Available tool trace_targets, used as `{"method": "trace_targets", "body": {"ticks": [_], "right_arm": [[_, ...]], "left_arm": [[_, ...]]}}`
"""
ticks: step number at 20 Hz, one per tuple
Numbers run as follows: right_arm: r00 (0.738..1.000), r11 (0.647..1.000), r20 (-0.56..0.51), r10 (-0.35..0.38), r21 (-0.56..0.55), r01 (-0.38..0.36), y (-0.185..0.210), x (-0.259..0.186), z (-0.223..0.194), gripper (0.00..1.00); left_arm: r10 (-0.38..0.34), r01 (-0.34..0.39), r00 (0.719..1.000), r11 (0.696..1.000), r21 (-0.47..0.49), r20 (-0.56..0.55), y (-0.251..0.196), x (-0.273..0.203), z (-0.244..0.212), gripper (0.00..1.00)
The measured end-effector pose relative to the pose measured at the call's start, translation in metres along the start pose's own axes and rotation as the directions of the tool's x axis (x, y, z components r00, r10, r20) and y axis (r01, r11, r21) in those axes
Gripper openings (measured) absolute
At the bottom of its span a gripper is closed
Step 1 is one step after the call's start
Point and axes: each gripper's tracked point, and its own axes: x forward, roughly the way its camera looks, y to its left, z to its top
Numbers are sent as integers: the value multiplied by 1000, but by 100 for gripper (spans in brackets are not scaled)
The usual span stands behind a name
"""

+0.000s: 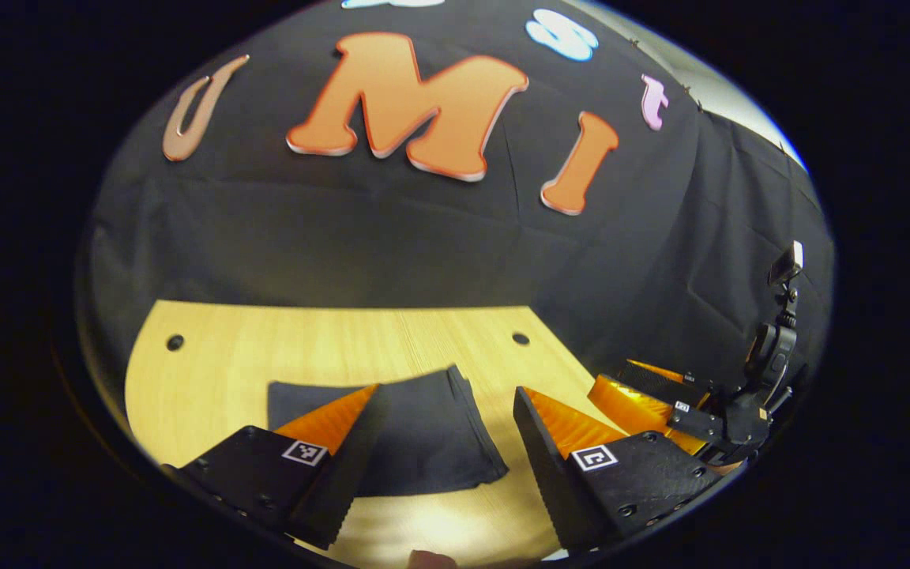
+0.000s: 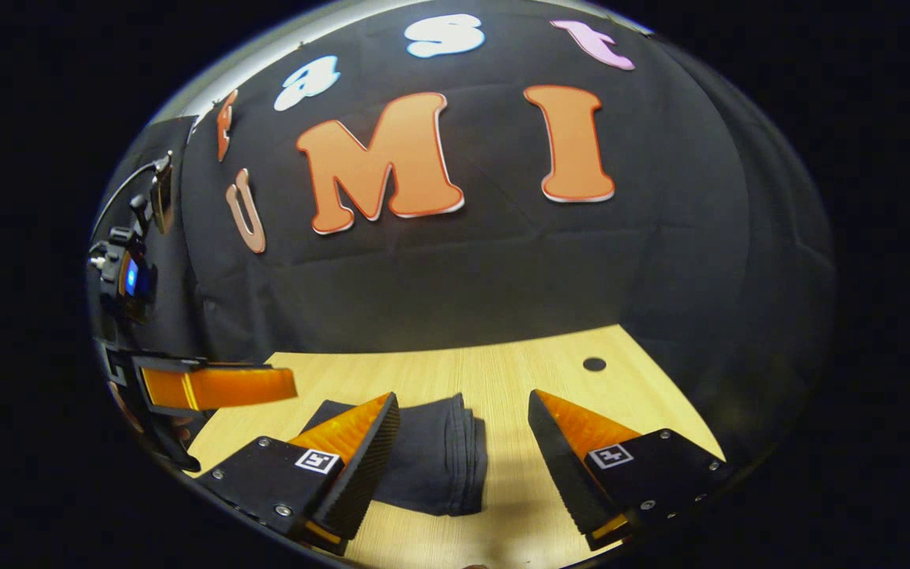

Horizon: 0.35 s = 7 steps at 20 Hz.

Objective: Grasp the waist and the cuffs of the jeans and fold them to make the two legs overlap; first hold the waist and fold one-third of the jeans toward the cuffs, then hold the cuffs and fold the remaining one-third in the same direction to finish folding.

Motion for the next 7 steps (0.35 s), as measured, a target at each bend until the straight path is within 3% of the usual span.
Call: {"method": "trace_targets", "body": {"ticks": [3,6,7], "right_arm": [[996,998,90,21,-54,-16,26,-7,31,98],[985,994,159,66,-92,-51,54,-14,54,98],[980,993,181,82,-100,-65,66,-14,62,98]], "left_arm": [[112,-123,977,991,47,183,28,-50,42,97],[187,-238,909,966,97,372,43,-101,72,96],[224,-297,875,949,109,429,49,-123,80,96]]}}
